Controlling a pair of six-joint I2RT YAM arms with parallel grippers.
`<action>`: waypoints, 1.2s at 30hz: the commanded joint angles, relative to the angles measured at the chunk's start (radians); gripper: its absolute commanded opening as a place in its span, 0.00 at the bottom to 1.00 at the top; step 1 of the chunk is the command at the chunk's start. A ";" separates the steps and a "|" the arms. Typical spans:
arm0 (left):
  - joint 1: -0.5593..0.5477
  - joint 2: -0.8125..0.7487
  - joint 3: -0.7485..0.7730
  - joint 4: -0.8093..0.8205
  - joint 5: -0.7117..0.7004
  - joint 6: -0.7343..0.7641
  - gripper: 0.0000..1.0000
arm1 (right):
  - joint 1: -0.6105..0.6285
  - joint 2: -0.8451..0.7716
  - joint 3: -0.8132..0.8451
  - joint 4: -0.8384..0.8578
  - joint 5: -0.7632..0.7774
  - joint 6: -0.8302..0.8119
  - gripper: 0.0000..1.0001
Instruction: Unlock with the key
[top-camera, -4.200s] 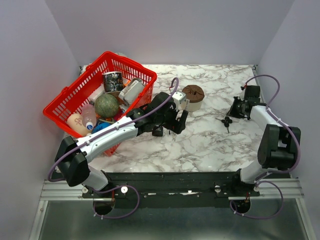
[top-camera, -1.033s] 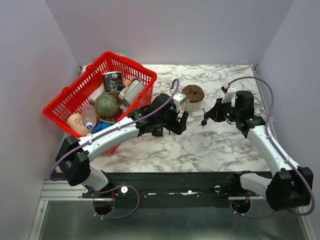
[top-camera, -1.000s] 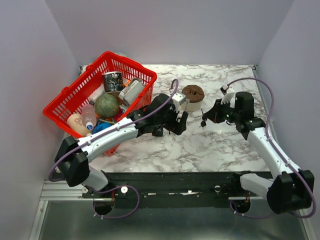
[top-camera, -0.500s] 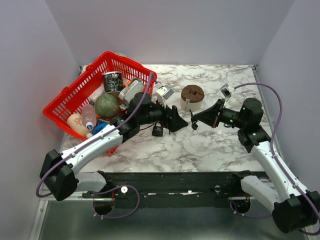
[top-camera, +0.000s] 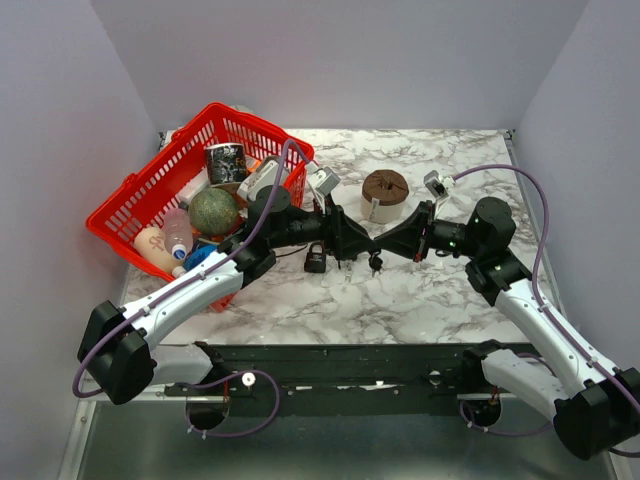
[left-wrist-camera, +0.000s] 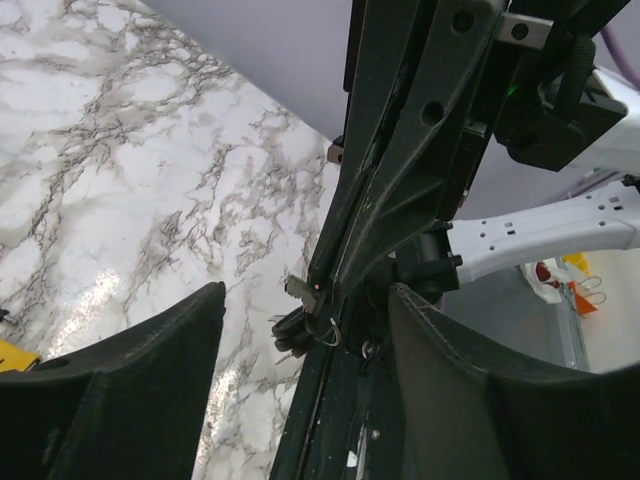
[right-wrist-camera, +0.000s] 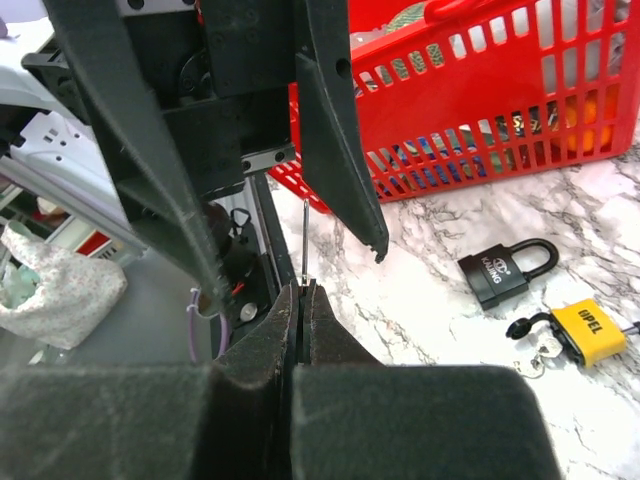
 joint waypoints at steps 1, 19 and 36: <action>0.012 -0.022 -0.029 0.098 0.049 -0.038 0.65 | 0.018 0.008 0.006 0.039 -0.029 0.002 0.01; 0.015 -0.009 -0.037 0.124 0.067 -0.060 0.00 | 0.044 0.019 0.026 -0.055 -0.006 -0.068 0.01; 0.017 -0.012 -0.035 0.126 0.078 -0.056 0.00 | 0.052 -0.090 -0.015 -0.211 0.083 -0.131 0.57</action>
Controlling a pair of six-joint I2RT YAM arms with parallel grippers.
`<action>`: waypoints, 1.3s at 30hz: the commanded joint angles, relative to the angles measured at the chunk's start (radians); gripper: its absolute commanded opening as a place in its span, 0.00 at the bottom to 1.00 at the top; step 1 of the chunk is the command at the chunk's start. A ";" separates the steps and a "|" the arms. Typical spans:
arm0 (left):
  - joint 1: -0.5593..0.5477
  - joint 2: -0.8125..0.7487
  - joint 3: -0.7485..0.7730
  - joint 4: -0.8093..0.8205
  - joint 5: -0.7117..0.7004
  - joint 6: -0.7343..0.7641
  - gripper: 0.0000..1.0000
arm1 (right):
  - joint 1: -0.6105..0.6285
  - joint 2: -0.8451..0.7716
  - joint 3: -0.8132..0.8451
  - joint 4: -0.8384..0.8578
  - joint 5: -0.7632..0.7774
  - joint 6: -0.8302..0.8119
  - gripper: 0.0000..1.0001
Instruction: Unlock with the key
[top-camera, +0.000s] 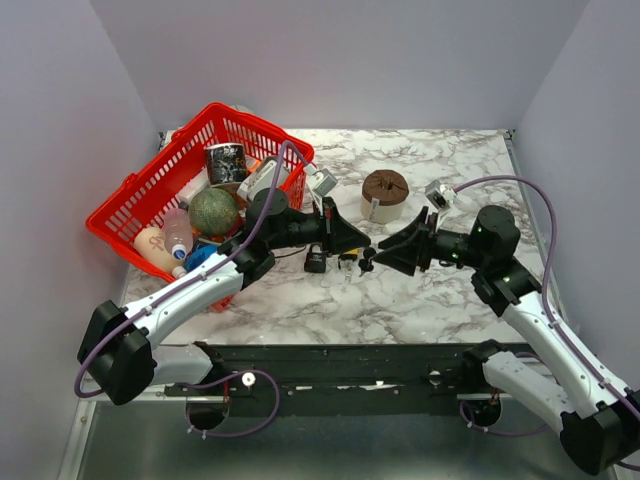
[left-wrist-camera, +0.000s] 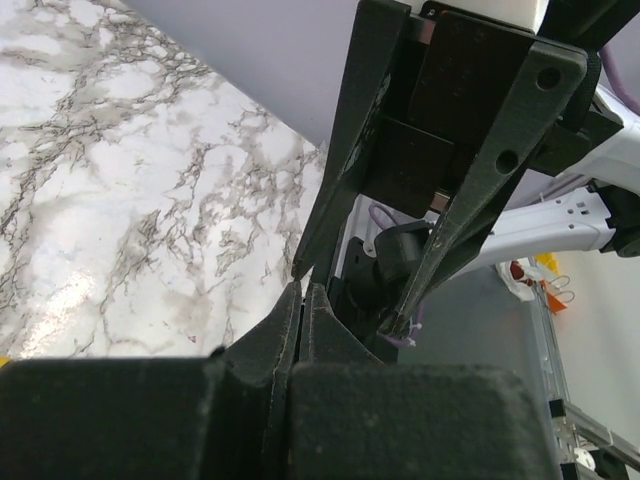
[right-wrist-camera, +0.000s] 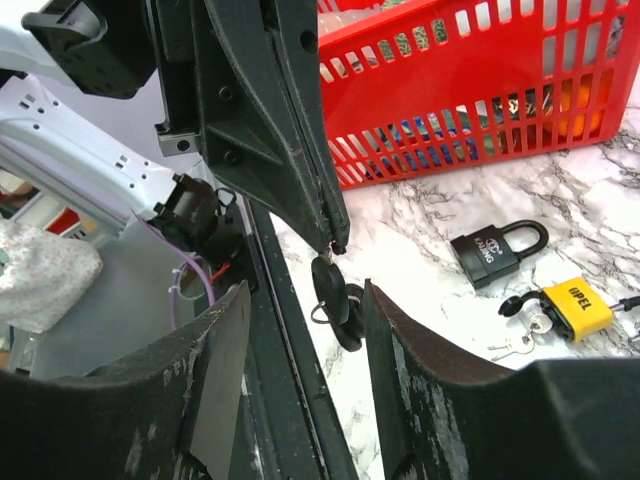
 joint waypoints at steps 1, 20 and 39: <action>0.003 -0.010 0.003 0.049 0.029 0.003 0.00 | 0.010 0.010 -0.016 -0.046 0.013 -0.021 0.57; 0.003 0.005 0.003 0.061 0.054 -0.004 0.00 | 0.048 0.072 -0.045 0.084 0.005 0.022 0.31; -0.082 0.023 0.077 -0.301 -0.389 0.303 0.90 | -0.018 0.102 -0.091 0.115 0.140 0.045 0.01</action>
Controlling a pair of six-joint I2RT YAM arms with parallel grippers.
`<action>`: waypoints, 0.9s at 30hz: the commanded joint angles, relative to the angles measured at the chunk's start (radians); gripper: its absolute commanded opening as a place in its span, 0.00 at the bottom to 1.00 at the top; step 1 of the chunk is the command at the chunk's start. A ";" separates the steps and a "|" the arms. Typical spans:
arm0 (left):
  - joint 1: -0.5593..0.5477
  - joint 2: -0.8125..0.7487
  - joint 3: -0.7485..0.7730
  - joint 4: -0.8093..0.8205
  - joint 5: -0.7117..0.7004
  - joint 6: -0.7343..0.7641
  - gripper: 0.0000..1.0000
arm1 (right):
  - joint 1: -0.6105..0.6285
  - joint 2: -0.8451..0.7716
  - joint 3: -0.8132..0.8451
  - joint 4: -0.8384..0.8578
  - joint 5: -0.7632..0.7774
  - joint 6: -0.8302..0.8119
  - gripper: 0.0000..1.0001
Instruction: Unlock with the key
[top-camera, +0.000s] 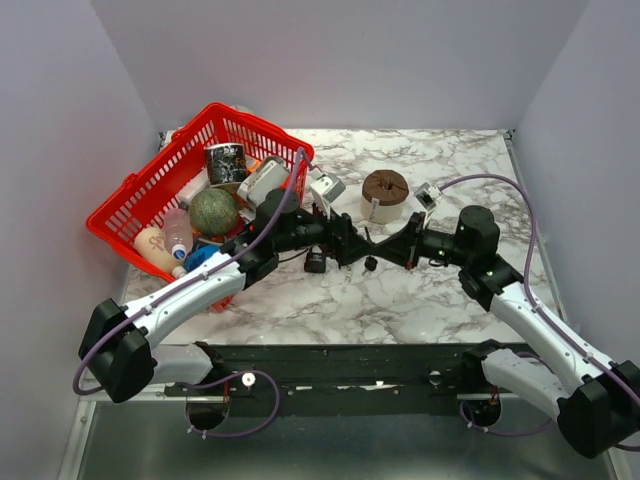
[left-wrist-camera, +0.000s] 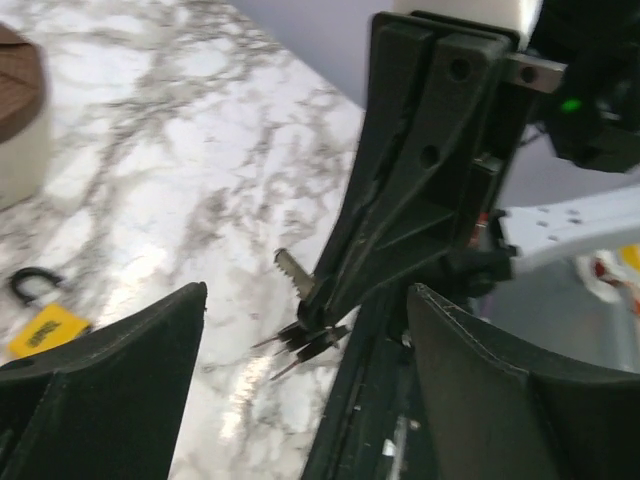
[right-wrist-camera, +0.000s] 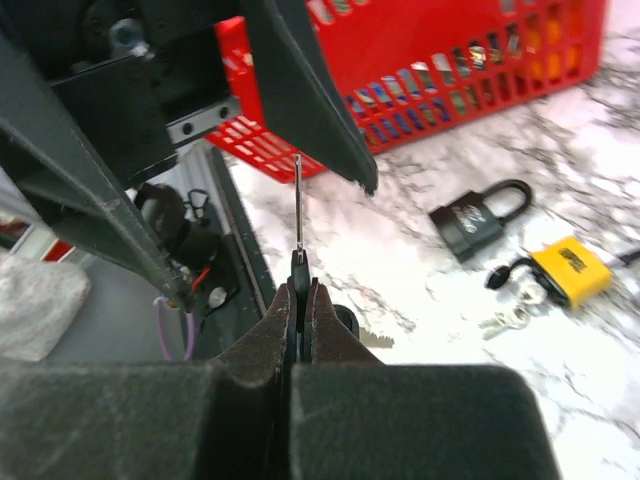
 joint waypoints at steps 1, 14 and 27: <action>-0.086 0.023 0.065 -0.191 -0.341 0.192 0.90 | -0.052 0.002 -0.033 0.031 0.045 -0.001 0.01; -0.129 0.285 0.171 -0.446 -0.735 0.119 0.97 | -0.307 -0.162 -0.151 -0.009 -0.020 0.016 0.01; -0.026 0.436 0.212 -0.562 -0.773 0.023 0.97 | -0.315 -0.210 -0.146 -0.061 -0.049 -0.029 0.01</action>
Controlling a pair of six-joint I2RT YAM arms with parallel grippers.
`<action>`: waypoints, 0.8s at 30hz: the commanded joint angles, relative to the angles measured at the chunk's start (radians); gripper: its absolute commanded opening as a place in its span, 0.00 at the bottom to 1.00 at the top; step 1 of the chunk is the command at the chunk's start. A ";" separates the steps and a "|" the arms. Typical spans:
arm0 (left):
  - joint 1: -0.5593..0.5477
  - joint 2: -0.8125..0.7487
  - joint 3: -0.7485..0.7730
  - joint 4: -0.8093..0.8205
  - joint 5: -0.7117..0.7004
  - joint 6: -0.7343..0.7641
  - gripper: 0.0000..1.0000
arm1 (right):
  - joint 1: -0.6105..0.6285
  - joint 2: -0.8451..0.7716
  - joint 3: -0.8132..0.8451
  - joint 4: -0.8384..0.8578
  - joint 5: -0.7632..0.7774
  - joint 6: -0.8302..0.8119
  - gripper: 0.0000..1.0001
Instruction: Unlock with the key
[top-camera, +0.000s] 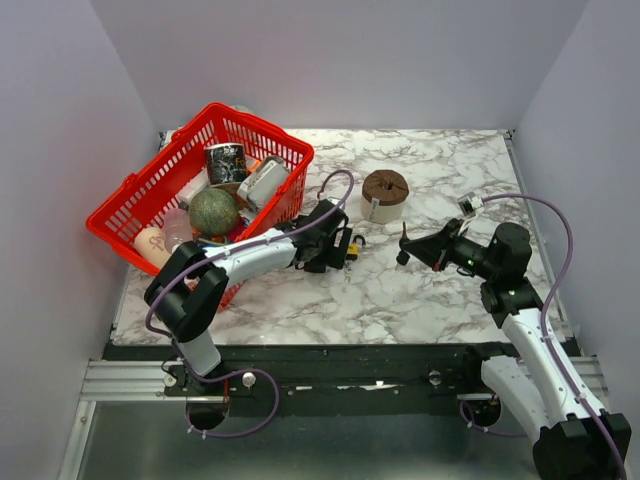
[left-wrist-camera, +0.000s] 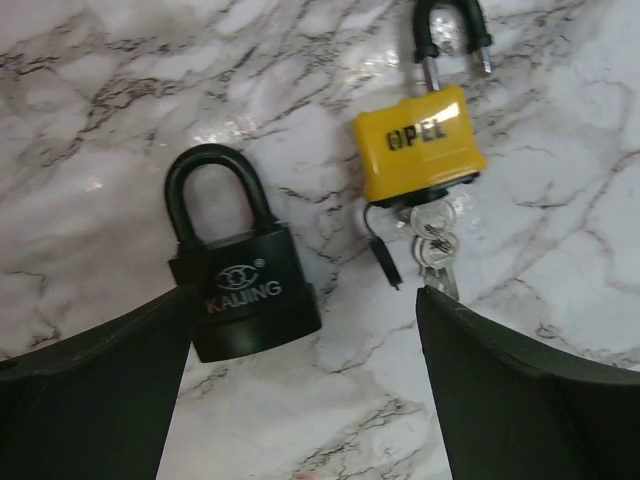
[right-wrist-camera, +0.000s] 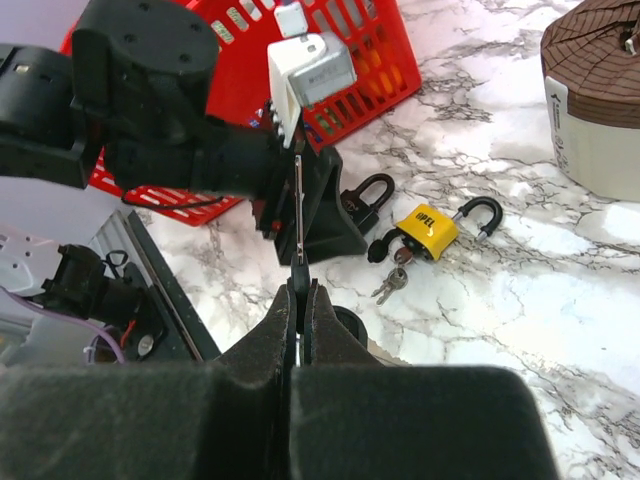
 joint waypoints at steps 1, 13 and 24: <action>0.035 -0.005 0.055 -0.058 -0.056 -0.018 0.97 | -0.004 -0.010 -0.002 -0.012 -0.029 -0.020 0.01; 0.090 0.086 0.093 -0.137 0.008 0.004 0.90 | -0.006 0.005 -0.003 -0.014 -0.010 -0.026 0.01; 0.093 0.127 0.085 -0.148 0.093 -0.001 0.81 | -0.004 0.003 -0.006 -0.012 -0.001 -0.029 0.01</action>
